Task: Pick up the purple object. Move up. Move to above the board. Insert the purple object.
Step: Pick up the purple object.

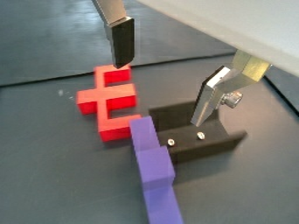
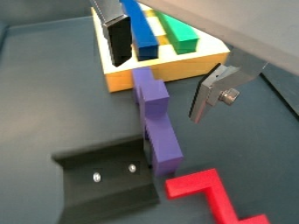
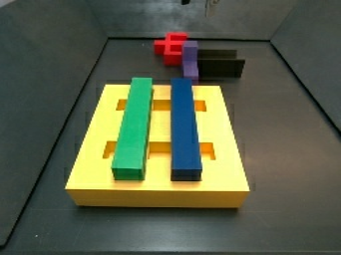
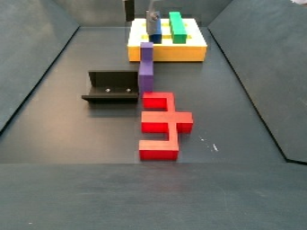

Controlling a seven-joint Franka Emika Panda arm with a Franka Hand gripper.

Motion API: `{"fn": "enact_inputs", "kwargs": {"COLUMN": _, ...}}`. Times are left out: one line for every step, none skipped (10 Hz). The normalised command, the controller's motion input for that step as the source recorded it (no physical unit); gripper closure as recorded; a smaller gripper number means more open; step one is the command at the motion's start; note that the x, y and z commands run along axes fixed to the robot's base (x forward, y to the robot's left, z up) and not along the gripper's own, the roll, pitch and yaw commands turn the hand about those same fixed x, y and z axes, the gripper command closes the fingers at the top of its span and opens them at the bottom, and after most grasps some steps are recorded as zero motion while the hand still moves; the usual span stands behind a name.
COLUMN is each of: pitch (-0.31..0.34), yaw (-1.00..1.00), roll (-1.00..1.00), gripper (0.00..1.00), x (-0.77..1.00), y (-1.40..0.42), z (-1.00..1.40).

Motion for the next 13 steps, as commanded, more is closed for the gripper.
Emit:
{"fn": "enact_inputs", "kwargs": {"pitch": 0.003, "yaw": -0.97, "roll": -0.04, "gripper": 0.0, "x": 0.03, "y": -0.13, "z": -0.02}}
{"fn": "enact_inputs", "kwargs": {"pitch": 0.003, "yaw": -0.97, "roll": -0.04, "gripper": 0.0, "x": 0.03, "y": -0.13, "z": -0.02}}
{"fn": "enact_inputs", "kwargs": {"pitch": 0.0, "yaw": -0.97, "roll": -0.03, "gripper": 0.0, "x": 0.03, "y": -0.13, "z": -0.04}}
{"fn": "enact_inputs", "kwargs": {"pitch": 0.003, "yaw": -0.95, "roll": -0.04, "gripper": 0.0, "x": 0.05, "y": -0.16, "z": -0.05}}
{"fn": "enact_inputs", "kwargs": {"pitch": 0.0, "yaw": -0.85, "roll": -0.02, "gripper": 0.0, "x": 0.09, "y": -0.25, "z": -0.09}}
{"fn": "enact_inputs", "kwargs": {"pitch": 0.0, "yaw": -0.63, "roll": 0.0, "gripper": 0.0, "x": 0.21, "y": -0.45, "z": -0.13}}
{"fn": "enact_inputs", "kwargs": {"pitch": -0.027, "yaw": -0.59, "roll": -0.08, "gripper": 0.0, "x": 0.09, "y": -0.37, "z": -0.3}}
{"fn": "enact_inputs", "kwargs": {"pitch": 0.0, "yaw": -0.56, "roll": -0.1, "gripper": 0.0, "x": 0.21, "y": -0.23, "z": -0.45}}
{"fn": "enact_inputs", "kwargs": {"pitch": 0.044, "yaw": -0.31, "roll": 0.0, "gripper": 0.0, "x": 0.07, "y": -0.07, "z": -0.44}}
{"fn": "enact_inputs", "kwargs": {"pitch": 0.061, "yaw": -0.19, "roll": 0.0, "gripper": 0.0, "x": 0.07, "y": 0.0, "z": -0.45}}
{"fn": "enact_inputs", "kwargs": {"pitch": 0.12, "yaw": -0.15, "roll": 0.09, "gripper": 0.0, "x": 0.04, "y": 0.0, "z": -0.35}}
{"fn": "enact_inputs", "kwargs": {"pitch": 0.036, "yaw": -0.1, "roll": 0.06, "gripper": 0.0, "x": 0.0, "y": 0.0, "z": -0.39}}
{"fn": "enact_inputs", "kwargs": {"pitch": 0.033, "yaw": -0.01, "roll": 0.05, "gripper": 0.0, "x": 0.0, "y": 0.0, "z": -0.47}}
